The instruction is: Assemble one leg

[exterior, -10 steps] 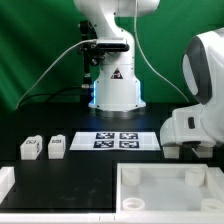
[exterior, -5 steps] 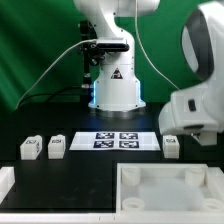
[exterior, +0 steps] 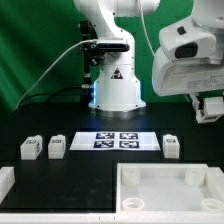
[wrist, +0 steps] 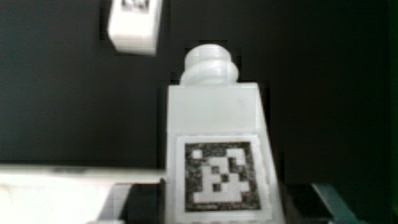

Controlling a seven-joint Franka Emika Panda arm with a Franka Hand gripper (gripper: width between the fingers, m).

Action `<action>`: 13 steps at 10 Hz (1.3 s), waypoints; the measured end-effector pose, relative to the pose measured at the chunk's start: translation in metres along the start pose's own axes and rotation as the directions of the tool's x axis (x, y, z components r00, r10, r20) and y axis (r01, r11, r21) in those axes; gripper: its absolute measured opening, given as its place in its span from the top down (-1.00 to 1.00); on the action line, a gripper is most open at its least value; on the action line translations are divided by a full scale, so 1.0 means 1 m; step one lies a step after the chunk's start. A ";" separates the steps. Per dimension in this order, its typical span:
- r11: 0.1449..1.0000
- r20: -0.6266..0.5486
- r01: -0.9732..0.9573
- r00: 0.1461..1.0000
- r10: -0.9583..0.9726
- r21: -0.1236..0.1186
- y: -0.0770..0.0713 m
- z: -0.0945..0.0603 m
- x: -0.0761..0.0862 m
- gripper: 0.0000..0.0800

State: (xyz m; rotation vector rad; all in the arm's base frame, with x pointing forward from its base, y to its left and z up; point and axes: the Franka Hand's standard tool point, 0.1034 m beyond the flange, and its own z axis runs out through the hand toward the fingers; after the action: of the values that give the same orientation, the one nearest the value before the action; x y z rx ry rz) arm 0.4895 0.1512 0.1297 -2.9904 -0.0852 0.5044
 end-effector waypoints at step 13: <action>0.994 -0.784 0.084 0.611 -0.109 -0.073 0.049 -0.060 0.094 0.27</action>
Offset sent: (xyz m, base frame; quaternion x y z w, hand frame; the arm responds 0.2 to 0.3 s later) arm 0.1000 -0.0627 0.0565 0.0394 0.1701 -0.1142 0.9780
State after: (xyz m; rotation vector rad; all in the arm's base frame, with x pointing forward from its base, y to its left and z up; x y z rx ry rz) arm 0.5995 0.1035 0.1504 -2.8998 -0.1724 -0.8655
